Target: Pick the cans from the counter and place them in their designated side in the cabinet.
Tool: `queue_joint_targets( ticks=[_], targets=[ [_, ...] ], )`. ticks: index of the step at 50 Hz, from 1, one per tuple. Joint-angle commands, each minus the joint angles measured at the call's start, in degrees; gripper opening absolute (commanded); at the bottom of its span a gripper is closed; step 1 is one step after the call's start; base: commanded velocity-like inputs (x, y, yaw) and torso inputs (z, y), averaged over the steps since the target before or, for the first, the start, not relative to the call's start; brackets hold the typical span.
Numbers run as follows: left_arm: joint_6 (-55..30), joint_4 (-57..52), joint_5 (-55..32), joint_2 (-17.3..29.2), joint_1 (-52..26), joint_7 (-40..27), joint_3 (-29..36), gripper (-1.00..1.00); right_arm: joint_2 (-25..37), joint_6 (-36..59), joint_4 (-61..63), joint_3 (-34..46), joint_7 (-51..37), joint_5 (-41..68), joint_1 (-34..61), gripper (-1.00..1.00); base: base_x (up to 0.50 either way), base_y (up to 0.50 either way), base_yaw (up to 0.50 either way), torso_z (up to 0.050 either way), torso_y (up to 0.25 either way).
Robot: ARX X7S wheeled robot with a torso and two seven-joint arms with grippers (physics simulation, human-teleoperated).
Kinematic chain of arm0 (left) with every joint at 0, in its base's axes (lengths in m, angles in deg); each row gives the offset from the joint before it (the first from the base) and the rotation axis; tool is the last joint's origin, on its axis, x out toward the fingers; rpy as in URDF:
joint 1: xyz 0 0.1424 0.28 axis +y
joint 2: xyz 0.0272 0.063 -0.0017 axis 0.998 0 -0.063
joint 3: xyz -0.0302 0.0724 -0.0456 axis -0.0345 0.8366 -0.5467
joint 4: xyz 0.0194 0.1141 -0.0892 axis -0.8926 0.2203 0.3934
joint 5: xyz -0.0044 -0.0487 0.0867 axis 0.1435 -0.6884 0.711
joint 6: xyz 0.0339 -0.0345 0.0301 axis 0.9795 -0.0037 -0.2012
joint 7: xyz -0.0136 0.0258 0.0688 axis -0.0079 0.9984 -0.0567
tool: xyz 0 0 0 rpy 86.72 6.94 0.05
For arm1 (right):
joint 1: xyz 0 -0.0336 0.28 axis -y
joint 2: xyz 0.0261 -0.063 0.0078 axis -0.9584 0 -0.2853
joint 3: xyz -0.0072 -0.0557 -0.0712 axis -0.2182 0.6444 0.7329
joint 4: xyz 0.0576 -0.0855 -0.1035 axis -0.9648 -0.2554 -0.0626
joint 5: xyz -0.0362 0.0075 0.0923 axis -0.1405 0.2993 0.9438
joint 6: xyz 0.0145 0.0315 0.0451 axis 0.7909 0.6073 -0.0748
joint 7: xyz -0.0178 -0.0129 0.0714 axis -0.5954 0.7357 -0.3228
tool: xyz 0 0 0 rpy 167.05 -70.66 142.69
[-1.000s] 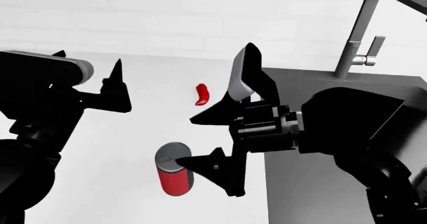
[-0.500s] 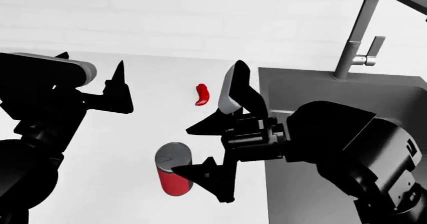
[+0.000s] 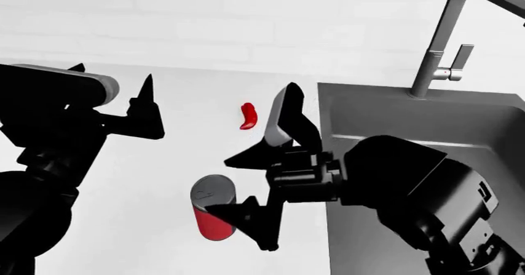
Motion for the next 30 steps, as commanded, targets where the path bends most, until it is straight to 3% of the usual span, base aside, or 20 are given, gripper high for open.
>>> queue_joint_targets(
  ticks=[1,30],
  targets=[
    [0.20,0.13,-0.06,-0.03,0.01,-0.17,0.28,1.00,-0.48,-2.17,-1.13,1.22,-0.16,-1.10,-1.57,1.00,0.00,0.00,0.00,0.000,0.000],
    [1.17,0.83,0.11,0.14,0.16,-0.16,1.07,1.00,-1.10,-6.15,-3.13,3.58,-1.85,-3.83,-4.92,1.00,0.00,0.00,0.00,0.000,0.000]
  ],
)
